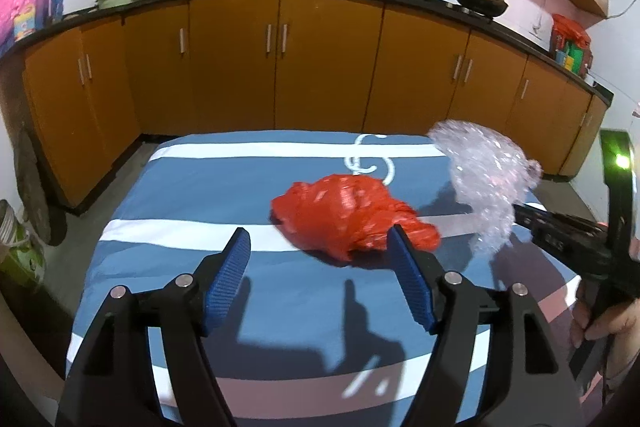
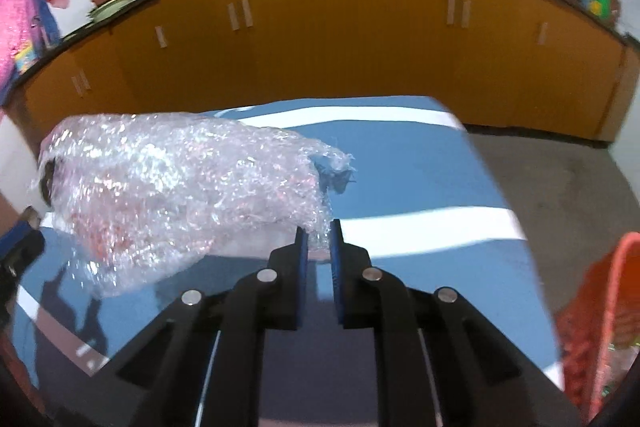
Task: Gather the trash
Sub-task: 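Grasp the bubble wrap with the right tool while the left grasps the red bag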
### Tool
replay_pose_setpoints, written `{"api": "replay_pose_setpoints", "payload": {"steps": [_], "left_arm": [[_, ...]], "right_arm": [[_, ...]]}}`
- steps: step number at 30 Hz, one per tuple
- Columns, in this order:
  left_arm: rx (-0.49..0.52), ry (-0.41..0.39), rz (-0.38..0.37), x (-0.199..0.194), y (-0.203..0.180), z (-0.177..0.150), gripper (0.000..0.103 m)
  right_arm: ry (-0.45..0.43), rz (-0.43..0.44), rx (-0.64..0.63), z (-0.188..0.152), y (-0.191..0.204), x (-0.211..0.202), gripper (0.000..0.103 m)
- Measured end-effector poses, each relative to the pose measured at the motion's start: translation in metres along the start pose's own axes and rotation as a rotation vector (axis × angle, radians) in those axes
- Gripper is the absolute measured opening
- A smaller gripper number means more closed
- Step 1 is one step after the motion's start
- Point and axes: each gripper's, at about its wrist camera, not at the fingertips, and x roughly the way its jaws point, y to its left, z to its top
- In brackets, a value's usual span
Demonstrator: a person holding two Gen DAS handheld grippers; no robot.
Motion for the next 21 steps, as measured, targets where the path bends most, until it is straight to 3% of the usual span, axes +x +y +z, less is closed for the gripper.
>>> {"api": "replay_pose_setpoints", "payload": {"steps": [11,15,17,21], "left_arm": [[0.031,0.049,0.01,0.035,-0.014,0.018,0.065],[0.051,0.106,-0.009,0.049,-0.017,0.015,0.052],[0.056,0.11,-0.011,0.05,-0.018,0.012,0.05],[0.062,0.1,-0.022,0.048,-0.017,0.008,0.034]], "right_arm": [[0.0,-0.004,0.014,-0.022,-0.038,-0.03,0.012],[0.004,0.013,0.013,-0.026,-0.038,-0.03,0.012],[0.006,0.014,0.005,-0.028,-0.037,-0.029,0.012],[0.013,0.024,0.012,-0.028,-0.037,-0.027,0.012]]}}
